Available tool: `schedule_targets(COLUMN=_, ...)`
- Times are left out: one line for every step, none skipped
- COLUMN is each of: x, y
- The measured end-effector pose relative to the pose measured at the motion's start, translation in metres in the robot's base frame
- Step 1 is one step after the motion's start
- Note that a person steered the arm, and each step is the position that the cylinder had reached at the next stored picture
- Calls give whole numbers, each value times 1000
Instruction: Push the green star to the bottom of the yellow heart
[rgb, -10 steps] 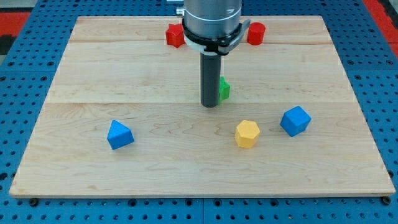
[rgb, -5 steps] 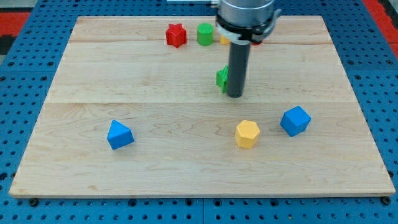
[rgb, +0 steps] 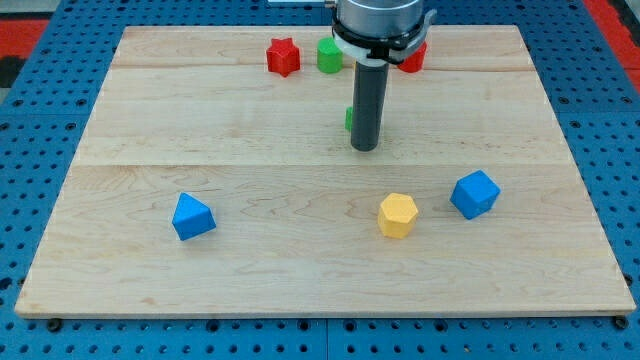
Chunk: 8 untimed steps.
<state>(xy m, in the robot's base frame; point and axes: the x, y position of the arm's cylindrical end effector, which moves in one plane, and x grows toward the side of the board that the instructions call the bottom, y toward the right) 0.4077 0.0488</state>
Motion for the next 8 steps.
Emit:
schedule_targets(x=-24, y=0)
schedule_targets(x=-41, y=0)
schedule_targets(x=-53, y=1)
schedule_targets(x=-59, y=1)
schedule_targets(x=-60, y=1)
schedule_targets(x=-61, y=3)
schedule_targets(x=-61, y=3)
schedule_targets(x=-61, y=-4)
